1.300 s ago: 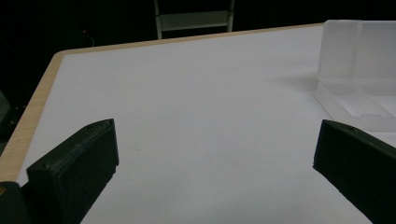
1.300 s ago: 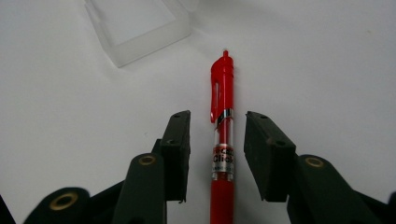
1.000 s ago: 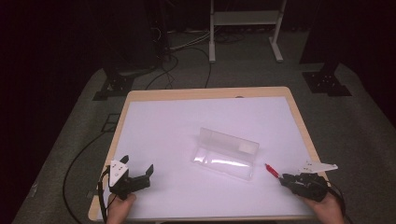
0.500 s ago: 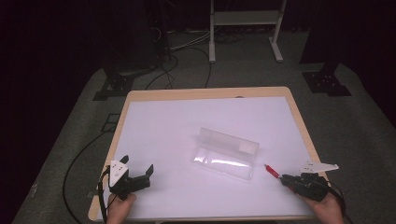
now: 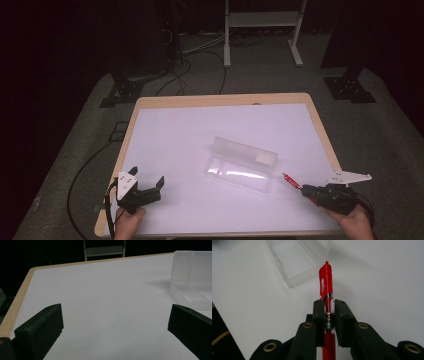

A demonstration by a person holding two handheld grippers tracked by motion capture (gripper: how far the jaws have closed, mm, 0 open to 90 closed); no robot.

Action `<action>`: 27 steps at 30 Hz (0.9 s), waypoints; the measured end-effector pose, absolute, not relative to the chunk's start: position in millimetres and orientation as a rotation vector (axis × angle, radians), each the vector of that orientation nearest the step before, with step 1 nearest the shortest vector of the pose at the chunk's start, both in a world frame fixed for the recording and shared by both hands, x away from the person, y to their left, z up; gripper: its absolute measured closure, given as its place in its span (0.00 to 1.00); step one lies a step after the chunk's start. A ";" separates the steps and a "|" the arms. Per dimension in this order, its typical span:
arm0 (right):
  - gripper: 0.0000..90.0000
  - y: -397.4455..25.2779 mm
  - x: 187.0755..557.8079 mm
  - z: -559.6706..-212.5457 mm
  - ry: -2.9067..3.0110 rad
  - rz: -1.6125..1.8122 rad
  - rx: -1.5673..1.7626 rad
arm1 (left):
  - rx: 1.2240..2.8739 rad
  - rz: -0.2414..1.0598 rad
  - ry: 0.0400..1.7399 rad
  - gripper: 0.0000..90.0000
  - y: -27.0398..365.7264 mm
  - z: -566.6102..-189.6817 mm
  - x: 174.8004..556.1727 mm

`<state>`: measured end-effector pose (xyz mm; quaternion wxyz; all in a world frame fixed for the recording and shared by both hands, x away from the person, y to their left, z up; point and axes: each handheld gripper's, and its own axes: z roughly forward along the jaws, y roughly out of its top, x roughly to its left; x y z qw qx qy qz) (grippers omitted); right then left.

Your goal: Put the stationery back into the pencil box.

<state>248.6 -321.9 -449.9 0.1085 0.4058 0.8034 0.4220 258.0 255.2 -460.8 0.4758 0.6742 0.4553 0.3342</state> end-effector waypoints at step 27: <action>0.88 -283.4 255.4 -411.0 2.453 1.296 1.003 | 1.650 0.820 1.110 0.00 254.8 -460.9 257.9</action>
